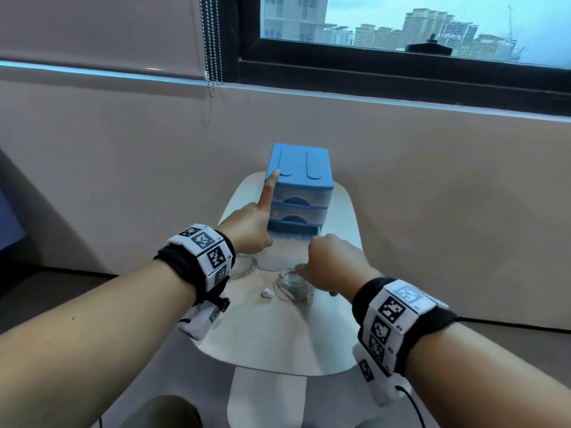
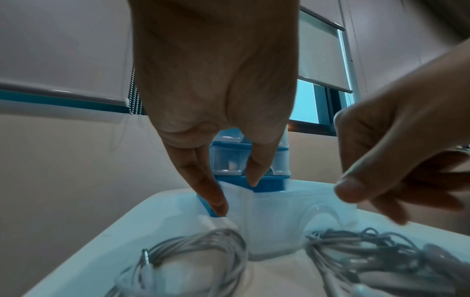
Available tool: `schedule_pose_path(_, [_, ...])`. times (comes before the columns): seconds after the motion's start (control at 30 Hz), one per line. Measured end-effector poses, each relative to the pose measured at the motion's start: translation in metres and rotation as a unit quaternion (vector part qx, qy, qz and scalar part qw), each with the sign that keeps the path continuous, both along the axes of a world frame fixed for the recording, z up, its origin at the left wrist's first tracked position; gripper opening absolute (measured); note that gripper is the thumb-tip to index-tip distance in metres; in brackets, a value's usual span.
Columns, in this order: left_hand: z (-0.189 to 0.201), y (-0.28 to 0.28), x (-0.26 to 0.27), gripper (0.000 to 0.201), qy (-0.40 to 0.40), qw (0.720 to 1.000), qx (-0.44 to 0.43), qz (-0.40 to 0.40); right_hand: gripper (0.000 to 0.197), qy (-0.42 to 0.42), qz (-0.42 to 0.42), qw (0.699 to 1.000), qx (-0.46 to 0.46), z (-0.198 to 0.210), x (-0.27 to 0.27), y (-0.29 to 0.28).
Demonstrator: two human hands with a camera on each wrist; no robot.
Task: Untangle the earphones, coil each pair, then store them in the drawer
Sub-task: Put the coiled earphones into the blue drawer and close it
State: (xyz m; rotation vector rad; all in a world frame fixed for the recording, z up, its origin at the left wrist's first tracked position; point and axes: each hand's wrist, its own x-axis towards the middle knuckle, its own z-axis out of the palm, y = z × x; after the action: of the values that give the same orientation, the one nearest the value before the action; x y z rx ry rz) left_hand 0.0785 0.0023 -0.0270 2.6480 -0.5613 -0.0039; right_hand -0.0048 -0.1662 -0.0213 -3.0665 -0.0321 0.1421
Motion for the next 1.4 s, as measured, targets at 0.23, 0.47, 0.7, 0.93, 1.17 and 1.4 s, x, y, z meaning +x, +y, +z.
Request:
schedule_pose_path(0.23, [-0.003, 0.004, 0.005, 0.128, 0.024, 1.000, -0.014, -0.012, 0.023, 0.009, -0.021, 0.999, 0.030, -0.007, -0.007, 0.015])
schedule_pose_path(0.47, [0.001, 0.006, 0.007, 0.133, 0.046, 0.999, -0.016, -0.025, 0.011, 0.114, 0.000, 0.993, 0.039, 0.007, -0.001, 0.010])
schedule_pose_path(0.7, [0.005, 0.007, 0.011, 0.142, 0.077, 0.996, 0.010, -0.030, 0.026, -0.013, 0.000, 0.985, 0.169, 0.076, 0.014, -0.007])
schedule_pose_path(0.93, [0.007, 0.007, 0.011, 0.141, 0.094, 0.995, -0.003, -0.041, 0.014, -0.143, -0.086, 0.911, 0.378, 0.088, 0.043, -0.008])
schedule_pose_path(1.17, [0.004, 0.009, 0.013, 0.144, 0.101, 0.994, -0.023, -0.045, 0.007, -0.056, -0.155, 0.912, 0.375, 0.018, 0.055, -0.008])
schedule_pose_path(1.4, [0.003, 0.008, 0.013, 0.146, 0.101, 0.994, -0.015, -0.036, 0.011, -0.084, -0.145, 0.979, 0.115, -0.005, 0.057, 0.007])
